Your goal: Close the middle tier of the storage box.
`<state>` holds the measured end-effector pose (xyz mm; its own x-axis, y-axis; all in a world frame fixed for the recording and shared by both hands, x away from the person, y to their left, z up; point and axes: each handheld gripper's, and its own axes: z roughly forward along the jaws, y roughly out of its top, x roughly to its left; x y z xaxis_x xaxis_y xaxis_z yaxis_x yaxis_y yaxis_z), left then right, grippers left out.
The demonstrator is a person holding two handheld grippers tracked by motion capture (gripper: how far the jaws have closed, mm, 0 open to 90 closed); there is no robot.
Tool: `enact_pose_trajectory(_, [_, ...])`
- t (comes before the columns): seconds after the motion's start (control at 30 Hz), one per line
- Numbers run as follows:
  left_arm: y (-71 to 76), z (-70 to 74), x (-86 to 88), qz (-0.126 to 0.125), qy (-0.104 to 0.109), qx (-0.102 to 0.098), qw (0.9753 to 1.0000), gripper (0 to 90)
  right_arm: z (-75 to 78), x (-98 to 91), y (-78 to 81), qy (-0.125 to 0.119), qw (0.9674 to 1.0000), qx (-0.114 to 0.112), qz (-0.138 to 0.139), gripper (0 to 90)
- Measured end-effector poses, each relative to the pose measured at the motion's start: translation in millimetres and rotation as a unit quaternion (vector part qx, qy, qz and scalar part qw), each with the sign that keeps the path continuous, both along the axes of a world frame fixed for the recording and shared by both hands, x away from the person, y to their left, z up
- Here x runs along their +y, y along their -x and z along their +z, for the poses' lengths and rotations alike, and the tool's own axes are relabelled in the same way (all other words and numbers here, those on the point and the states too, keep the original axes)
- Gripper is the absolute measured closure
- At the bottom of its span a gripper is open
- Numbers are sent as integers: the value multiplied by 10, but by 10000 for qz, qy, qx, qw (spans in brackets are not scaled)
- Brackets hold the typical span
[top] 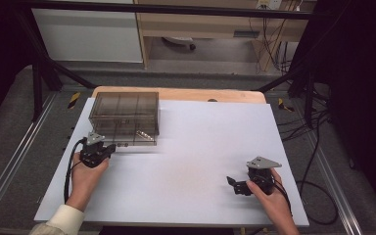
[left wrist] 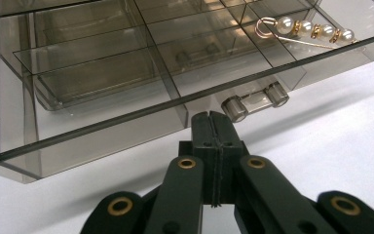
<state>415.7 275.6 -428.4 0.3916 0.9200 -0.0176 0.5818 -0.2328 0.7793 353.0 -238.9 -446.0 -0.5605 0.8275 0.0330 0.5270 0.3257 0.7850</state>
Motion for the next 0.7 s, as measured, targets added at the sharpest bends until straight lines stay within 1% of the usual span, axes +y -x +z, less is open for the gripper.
enact_pose_trajectory(0.07, [-4, 5, -2, 5, 13, -8, 10000, 900, 1, 3, 0, -9, 10000, -14, 9, 30])
enact_pose_trajectory(0.13, [-8, 14, -5, 16, -19, -31, 10000, 900, 6, 6, 3, -26, 10000, -11, 8, 30])
enact_pose_trajectory(0.33, [-27, 20, -5, 39, -16, -19, 10000, 900, 6, 7, 9, -31, 10000, -27, 62, 28])
enact_pose_trajectory(0.7, [-41, 34, -18, -29, -46, -14, 10000, 900, 3, 16, 10, -41, 9999, -33, 108, 26])
